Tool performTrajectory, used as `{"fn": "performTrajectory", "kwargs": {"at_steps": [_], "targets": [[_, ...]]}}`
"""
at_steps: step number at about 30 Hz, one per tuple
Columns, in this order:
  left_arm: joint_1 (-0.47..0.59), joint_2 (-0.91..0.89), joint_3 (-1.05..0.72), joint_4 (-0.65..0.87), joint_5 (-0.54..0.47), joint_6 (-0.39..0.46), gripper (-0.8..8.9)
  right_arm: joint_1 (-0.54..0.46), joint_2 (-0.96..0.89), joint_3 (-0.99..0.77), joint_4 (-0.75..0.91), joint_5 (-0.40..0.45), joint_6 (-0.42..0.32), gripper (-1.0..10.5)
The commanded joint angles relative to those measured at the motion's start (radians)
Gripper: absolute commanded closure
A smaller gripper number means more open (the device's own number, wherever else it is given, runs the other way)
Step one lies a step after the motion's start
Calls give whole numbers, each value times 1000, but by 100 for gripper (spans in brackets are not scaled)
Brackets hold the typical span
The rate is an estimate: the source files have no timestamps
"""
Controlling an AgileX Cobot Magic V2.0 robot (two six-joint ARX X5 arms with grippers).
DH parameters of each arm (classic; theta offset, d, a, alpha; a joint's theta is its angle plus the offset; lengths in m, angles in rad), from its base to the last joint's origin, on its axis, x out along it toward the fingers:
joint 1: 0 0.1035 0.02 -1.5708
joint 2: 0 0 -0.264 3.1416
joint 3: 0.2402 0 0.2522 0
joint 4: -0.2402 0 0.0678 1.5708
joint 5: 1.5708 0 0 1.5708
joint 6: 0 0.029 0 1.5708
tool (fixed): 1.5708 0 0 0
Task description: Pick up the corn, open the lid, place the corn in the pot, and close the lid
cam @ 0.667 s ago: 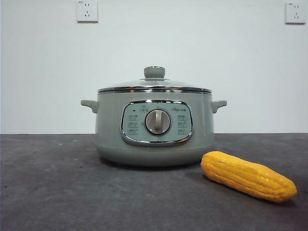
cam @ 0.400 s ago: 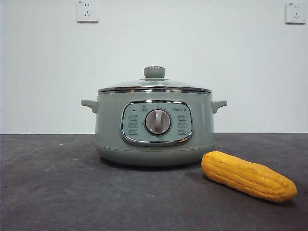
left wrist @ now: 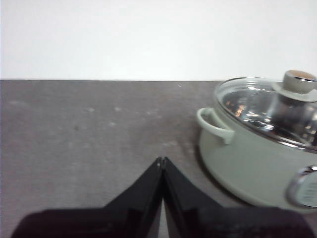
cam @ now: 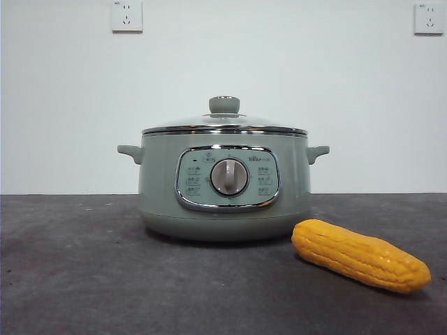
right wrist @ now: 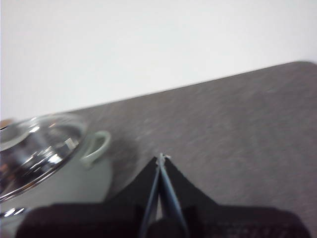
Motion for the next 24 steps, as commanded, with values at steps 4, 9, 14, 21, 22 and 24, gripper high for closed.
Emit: {"fn": "performTrajectory", "kwargs": {"at_steps": [4,9,14,21,22,24], "targets": [[2,157,145,-127,180,-14,818,1,153,201,-269,-77,-58,946],[2,280,241,-236,449,-14,817,1,252,325,-547,-87,-39,946],[2,391,259,-257,678,-15,817,1,318,365,-626,-154,-84,946],[-5,483,259,-265,700,-32,818,2,460,409,-655,-287,-150,927],[-6,492,259,-265,699,-32,818,5,486,415,-655,-287,-151,885],[-7,504,259,-268,700,-32,818,21,532,426,-654,-286,-163,779]]}}
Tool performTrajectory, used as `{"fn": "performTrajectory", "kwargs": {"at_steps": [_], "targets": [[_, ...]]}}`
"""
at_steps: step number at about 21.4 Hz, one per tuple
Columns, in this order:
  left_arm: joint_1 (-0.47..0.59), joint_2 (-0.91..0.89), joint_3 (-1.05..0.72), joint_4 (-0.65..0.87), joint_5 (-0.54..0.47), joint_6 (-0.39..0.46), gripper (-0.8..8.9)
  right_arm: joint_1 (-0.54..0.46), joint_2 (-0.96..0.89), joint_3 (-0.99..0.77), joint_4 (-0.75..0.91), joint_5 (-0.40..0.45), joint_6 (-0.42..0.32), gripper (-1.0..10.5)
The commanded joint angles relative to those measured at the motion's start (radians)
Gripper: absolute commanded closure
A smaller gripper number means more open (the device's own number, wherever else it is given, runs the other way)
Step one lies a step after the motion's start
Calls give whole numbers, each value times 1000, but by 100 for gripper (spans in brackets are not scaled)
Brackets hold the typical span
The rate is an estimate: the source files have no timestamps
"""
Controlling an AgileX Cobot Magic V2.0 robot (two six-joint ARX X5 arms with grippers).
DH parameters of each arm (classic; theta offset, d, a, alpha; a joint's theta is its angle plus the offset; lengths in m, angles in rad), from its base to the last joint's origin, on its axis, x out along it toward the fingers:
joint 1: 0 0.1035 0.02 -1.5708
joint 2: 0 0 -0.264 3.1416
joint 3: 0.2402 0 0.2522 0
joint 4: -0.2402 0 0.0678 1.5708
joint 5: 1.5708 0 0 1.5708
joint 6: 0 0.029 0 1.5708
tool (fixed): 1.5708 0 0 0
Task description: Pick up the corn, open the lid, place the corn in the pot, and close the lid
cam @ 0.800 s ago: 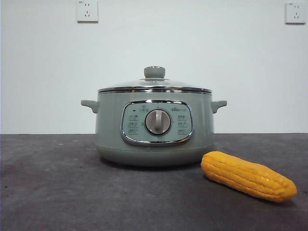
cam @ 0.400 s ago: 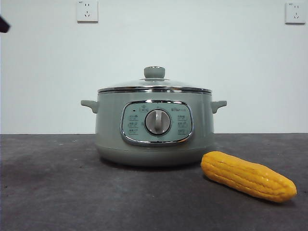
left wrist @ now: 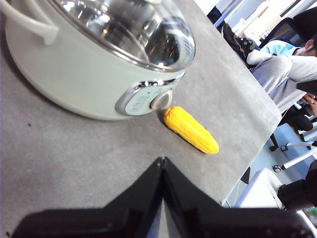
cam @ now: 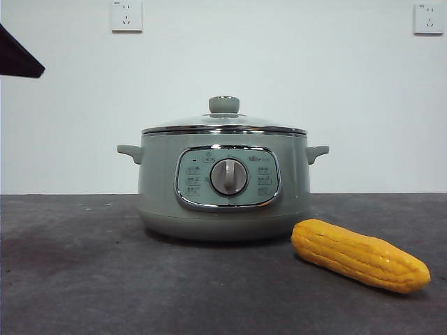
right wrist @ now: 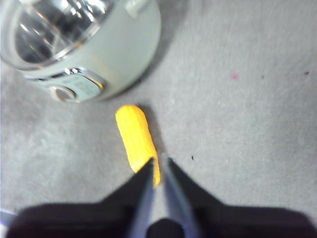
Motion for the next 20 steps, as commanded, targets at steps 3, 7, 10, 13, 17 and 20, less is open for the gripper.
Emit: {"fn": "performTrajectory", "kwargs": {"at_steps": [3,7,10,13,17,20], "targets": [[-12,17,-4,-19,10,-3,818,82,137,26,4,-4,-42,673],[-44,17,-4,-21,10,-3,818,231,298,29,10,42,-39,426],[-77,17,-4,-22,10,-3,818,341,411,32,13,125,-37,405],[-101,17,-4,-22,8,-3,818,442,506,34,55,219,-34,406],[-121,21,-4,-23,5,-3,818,537,607,35,160,264,-19,411],[-125,24,-4,-23,-1,-6,818,583,680,40,219,313,-15,411]]}}
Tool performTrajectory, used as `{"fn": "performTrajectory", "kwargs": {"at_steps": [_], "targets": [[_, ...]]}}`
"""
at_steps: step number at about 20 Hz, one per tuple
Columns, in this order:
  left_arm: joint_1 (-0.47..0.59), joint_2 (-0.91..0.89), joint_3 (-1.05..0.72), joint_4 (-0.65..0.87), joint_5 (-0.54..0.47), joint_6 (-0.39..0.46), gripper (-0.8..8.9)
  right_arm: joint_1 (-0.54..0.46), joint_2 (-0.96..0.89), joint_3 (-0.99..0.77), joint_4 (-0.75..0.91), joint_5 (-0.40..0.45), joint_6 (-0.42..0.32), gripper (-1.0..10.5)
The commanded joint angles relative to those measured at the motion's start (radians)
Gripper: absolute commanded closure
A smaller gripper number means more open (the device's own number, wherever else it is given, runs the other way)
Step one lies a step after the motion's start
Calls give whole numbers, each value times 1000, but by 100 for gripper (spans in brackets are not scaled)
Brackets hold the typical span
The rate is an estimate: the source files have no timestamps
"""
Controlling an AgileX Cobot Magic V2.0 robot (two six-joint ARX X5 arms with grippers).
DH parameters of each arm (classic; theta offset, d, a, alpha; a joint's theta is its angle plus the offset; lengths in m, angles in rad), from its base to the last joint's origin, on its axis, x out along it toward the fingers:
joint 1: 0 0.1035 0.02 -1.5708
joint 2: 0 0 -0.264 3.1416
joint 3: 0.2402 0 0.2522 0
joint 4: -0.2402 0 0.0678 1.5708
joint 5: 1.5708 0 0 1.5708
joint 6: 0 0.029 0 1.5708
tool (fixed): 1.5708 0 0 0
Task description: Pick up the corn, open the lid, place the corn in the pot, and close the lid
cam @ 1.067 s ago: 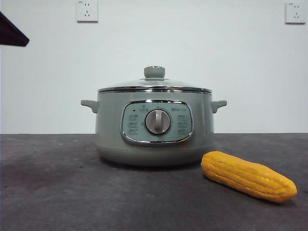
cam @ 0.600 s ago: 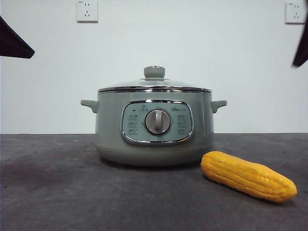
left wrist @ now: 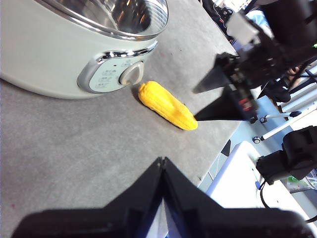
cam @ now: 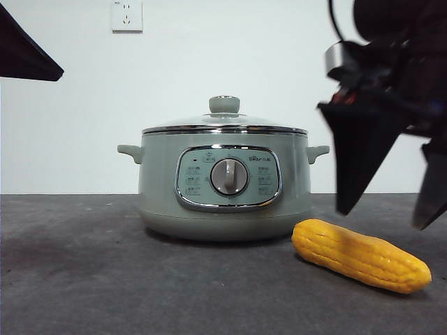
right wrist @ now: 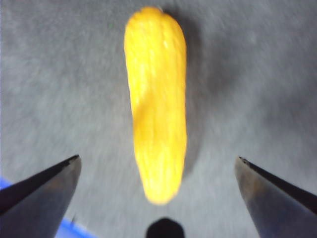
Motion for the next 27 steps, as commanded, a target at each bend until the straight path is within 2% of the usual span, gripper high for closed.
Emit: {"fn": "performTrajectory", "kwargs": {"at_steps": [1,9,11,14,15,19,22,27], "targets": [[-5,4,-4,0,-11,-6,818,24,51,7,28,34,8,411],[-5,11,-4,-3,-21,-5,818,41,183,38,129,49,8,422],[-5,11,-4,-3,-21,-5,818,41,201,45,134,53,8,577],[-5,11,-4,-3,-43,-5,818,41,213,45,139,51,3,894],[-5,11,-4,-3,-43,-5,818,41,213,45,139,51,3,962],[-5,11,-4,7,-43,-9,819,41,212,47,136,52,4,963],[-5,29,22,38,-43,-40,819,40,194,89,48,52,0,963],[-29,202,245,-2,-43,-46,819,40,65,153,-98,51,-8,963]]}}
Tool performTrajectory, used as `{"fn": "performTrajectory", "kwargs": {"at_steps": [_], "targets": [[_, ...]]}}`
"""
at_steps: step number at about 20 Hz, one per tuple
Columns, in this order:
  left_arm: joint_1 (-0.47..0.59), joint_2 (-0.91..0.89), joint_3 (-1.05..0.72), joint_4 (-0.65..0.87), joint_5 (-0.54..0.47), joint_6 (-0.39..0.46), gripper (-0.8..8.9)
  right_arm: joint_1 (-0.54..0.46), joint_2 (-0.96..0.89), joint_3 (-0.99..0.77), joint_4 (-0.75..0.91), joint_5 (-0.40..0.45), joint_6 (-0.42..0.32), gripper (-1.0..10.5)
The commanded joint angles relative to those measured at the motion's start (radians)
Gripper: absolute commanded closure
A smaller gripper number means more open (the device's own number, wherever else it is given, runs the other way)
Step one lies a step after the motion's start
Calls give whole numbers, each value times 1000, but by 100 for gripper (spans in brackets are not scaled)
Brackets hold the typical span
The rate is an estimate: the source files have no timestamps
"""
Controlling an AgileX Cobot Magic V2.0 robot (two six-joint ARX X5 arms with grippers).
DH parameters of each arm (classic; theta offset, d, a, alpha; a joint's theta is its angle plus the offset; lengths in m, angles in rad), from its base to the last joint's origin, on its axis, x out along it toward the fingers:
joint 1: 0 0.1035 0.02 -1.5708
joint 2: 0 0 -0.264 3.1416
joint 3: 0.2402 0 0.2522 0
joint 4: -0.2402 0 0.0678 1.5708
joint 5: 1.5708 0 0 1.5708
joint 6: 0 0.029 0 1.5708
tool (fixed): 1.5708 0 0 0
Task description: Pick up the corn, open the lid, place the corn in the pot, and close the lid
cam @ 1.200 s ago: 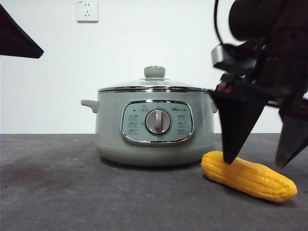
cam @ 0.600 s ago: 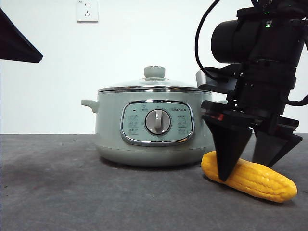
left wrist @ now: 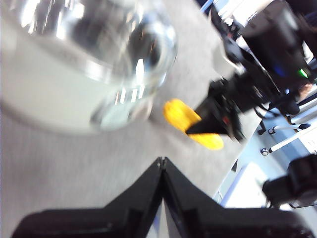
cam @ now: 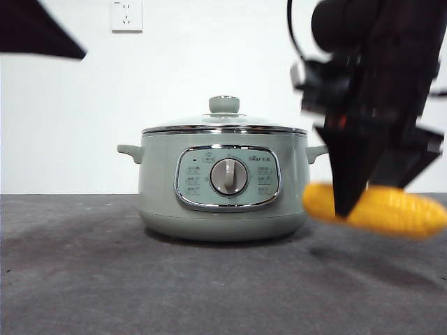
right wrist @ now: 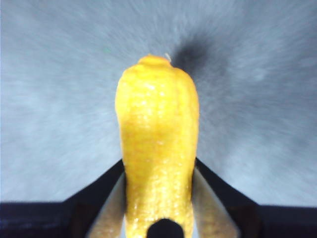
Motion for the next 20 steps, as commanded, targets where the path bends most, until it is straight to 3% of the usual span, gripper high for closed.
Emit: {"fn": "performTrajectory", "kwargs": {"at_steps": [1,5,8,11,14,16,18,20], "targets": [[-24,108,130,-35,2,-5,819,1,-74,17,-49,1,-7,963],[-79,345,428,-138,-25,48,814,1,-220,26,-145,0,-3,963],[-124,534,697,-285,-156,116,782,1,-306,27,-202,0,25,963],[-169,717,971,-436,-293,163,507,1,-359,27,-228,-4,67,963],[-208,862,1194,-510,-443,196,299,1,-380,27,-232,-4,78,963],[-233,937,1304,-542,-516,227,264,1,-381,27,-233,-4,90,963],[-257,993,1375,-571,-573,261,149,1,-381,27,-233,-4,95,963],[-278,1023,1393,-582,-620,275,147,1,-381,27,-231,-4,95,963]]}}
